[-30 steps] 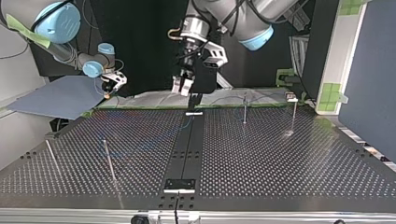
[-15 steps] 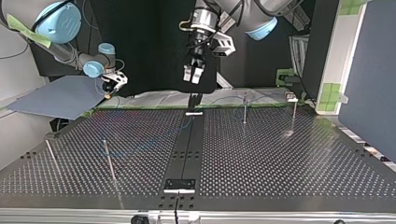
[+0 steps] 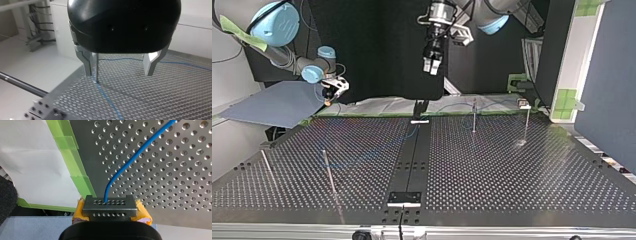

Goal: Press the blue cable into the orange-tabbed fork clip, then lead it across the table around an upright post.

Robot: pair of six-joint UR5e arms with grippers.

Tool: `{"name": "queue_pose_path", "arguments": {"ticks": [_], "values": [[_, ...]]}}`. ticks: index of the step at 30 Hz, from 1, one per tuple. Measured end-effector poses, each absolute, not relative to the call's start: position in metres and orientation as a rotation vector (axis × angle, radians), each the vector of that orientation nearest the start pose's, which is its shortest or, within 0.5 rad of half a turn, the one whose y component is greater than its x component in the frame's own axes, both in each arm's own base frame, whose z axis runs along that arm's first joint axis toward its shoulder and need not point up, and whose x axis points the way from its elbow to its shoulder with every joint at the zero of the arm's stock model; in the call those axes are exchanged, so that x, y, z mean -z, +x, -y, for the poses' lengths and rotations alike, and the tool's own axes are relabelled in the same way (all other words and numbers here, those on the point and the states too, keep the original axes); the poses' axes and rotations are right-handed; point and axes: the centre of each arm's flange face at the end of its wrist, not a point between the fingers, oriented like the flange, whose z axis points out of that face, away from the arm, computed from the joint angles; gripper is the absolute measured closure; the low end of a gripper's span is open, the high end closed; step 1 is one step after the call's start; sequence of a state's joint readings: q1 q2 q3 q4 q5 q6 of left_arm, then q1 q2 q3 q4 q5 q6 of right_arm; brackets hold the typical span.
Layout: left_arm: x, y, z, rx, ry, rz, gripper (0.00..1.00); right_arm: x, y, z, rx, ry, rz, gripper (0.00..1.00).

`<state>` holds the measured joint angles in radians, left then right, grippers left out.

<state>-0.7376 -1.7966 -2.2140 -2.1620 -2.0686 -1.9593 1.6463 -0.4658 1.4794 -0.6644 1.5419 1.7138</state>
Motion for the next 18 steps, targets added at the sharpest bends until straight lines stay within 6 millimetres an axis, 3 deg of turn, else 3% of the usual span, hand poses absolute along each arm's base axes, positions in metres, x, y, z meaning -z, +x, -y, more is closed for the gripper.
{"name": "queue_pose_path", "arguments": {"ticks": [18], "values": [[-0.13, 0.236, 0.311, 0.513, -0.087, -1.629, 0.0, 0.107, 0.187, 0.634, -1.178, 1.474, 1.537, 1.0]]}}
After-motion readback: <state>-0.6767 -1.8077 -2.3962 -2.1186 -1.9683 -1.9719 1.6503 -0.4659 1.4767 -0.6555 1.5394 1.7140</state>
